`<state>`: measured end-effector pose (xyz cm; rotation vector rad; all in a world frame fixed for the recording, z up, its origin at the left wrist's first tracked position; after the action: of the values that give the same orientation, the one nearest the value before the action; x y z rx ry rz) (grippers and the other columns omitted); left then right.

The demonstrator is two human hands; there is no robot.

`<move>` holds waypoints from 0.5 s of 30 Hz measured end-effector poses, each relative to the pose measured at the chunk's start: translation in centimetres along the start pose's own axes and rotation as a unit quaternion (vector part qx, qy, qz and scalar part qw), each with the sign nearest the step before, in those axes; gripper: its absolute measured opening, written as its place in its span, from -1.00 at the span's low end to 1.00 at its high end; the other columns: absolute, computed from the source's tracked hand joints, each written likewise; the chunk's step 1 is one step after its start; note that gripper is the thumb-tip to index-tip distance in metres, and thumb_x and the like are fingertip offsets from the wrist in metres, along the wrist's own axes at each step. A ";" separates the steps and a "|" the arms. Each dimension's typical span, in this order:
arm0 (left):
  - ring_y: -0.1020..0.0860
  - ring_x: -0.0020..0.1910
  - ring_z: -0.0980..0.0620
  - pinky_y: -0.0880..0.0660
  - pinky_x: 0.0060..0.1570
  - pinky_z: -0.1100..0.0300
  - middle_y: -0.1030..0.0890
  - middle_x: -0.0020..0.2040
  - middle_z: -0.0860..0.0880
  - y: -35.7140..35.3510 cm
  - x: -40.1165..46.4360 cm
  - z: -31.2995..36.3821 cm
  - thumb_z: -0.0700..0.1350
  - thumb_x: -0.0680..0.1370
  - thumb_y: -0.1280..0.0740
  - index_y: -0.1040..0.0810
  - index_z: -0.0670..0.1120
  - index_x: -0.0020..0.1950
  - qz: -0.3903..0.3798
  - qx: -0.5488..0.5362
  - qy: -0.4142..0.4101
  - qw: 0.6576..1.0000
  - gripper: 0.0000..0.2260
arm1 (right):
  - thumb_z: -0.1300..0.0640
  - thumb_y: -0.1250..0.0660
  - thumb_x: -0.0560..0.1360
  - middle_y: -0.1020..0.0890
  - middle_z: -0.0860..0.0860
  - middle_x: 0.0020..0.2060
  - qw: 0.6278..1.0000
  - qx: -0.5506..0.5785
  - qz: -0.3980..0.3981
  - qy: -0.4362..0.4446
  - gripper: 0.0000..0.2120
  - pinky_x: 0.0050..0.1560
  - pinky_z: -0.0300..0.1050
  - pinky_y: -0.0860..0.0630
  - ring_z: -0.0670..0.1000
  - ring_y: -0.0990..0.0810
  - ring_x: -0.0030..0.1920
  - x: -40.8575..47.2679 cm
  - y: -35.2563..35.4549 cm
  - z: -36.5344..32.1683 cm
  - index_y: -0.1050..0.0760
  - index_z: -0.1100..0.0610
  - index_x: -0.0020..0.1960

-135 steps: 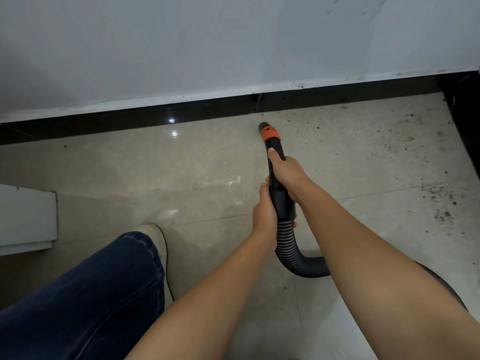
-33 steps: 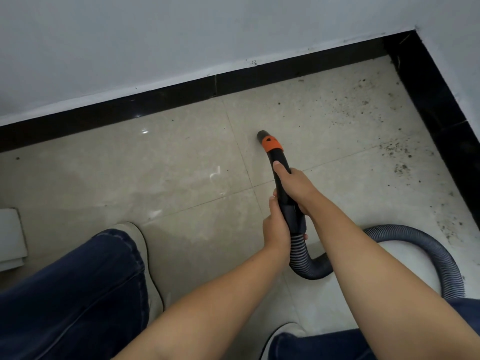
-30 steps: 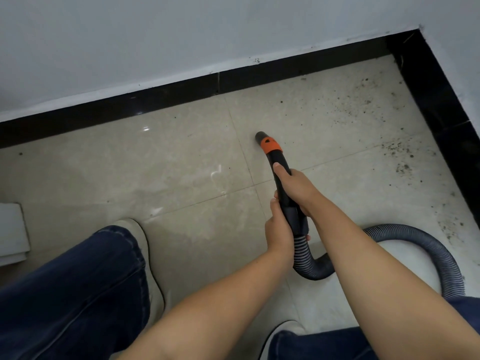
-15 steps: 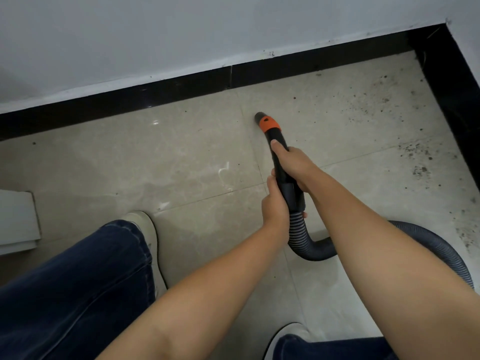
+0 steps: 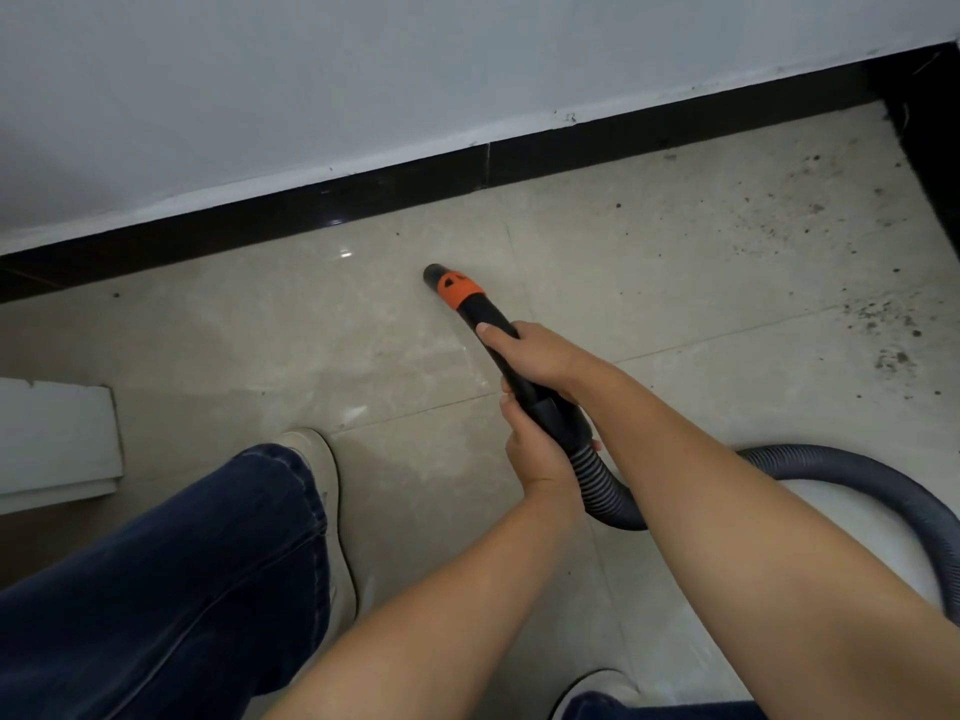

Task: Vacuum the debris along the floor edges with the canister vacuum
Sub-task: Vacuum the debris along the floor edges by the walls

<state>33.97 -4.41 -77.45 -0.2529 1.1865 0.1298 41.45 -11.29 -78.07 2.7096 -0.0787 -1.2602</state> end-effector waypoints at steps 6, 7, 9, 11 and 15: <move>-0.60 -0.51 0.04 -0.50 -0.54 0.26 -0.66 -0.31 -0.09 0.5 0.9 2.0 0.24 0.60 -0.11 -0.62 -0.12 -0.13 0.022 -0.007 -0.017 1.000 -0.50 | -0.17 -0.14 0.59 -0.56 0.08 -0.35 1.000 -0.001 0.001 0.017 -0.65 -0.30 -0.14 -0.48 0.03 -0.53 -0.41 1.6 -1.2 -1.6 -0.40 0.11 -0.10; -0.60 -0.52 0.05 -0.49 -0.55 0.27 -0.65 -0.31 -0.09 0.6 1.2 2.5 0.23 0.60 -0.11 -0.62 -0.12 -0.14 0.021 -0.007 -0.020 1.000 -0.51 | -0.16 -0.14 0.59 -0.56 0.08 -0.35 1.000 0.005 0.008 0.020 -0.66 -0.30 -0.15 -0.48 0.02 -0.53 -0.40 2.0 -1.4 -1.9 -0.40 0.11 -0.10; -0.61 -0.51 0.05 -0.50 -0.54 0.26 -0.66 -0.29 -0.10 0.9 1.8 3.5 0.23 0.60 -0.12 -0.62 -0.11 -0.13 0.017 -0.007 -0.025 1.000 -0.52 | -0.16 -0.15 0.59 -0.56 0.08 -0.35 0.999 0.019 0.018 0.028 -0.67 -0.29 -0.14 -0.48 0.02 -0.53 -0.39 2.7 -1.9 -2.6 -0.40 0.10 -0.11; -0.62 -0.48 0.03 -0.52 -0.51 0.24 -0.67 -0.29 -0.09 1.2 2.6 4.5 0.23 0.59 -0.12 -0.63 -0.11 -0.13 0.016 -0.013 -0.032 0.999 -0.52 | -0.16 -0.15 0.58 -0.56 0.07 -0.34 0.999 0.019 0.019 0.035 -0.68 -0.29 -0.14 -0.48 0.01 -0.54 -0.38 3.4 -2.4 -3.4 -0.40 0.09 -0.11; -0.61 -0.51 0.06 -0.50 -0.53 0.26 -0.66 -0.27 -0.09 1.7 3.4 5.7 0.22 0.60 -0.12 -0.62 -0.09 -0.14 0.011 -0.013 -0.041 0.999 -0.54 | -0.16 -0.15 0.58 -0.57 0.07 -0.34 0.998 0.032 0.030 0.036 -0.69 -0.24 -0.11 -0.51 0.02 -0.56 -0.36 4.3 -3.1 -4.3 -0.41 0.08 -0.10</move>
<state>39.96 -1.40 -78.83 -0.2552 1.1062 0.1723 47.51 -8.20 -79.11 2.7807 -0.1940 -1.1634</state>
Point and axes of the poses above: each hand's wrist, its own x-axis towards the middle knuckle, its own y-axis out of the back of the hand, z = x × y, the point moved 2 cm from there along x, towards the middle knuckle
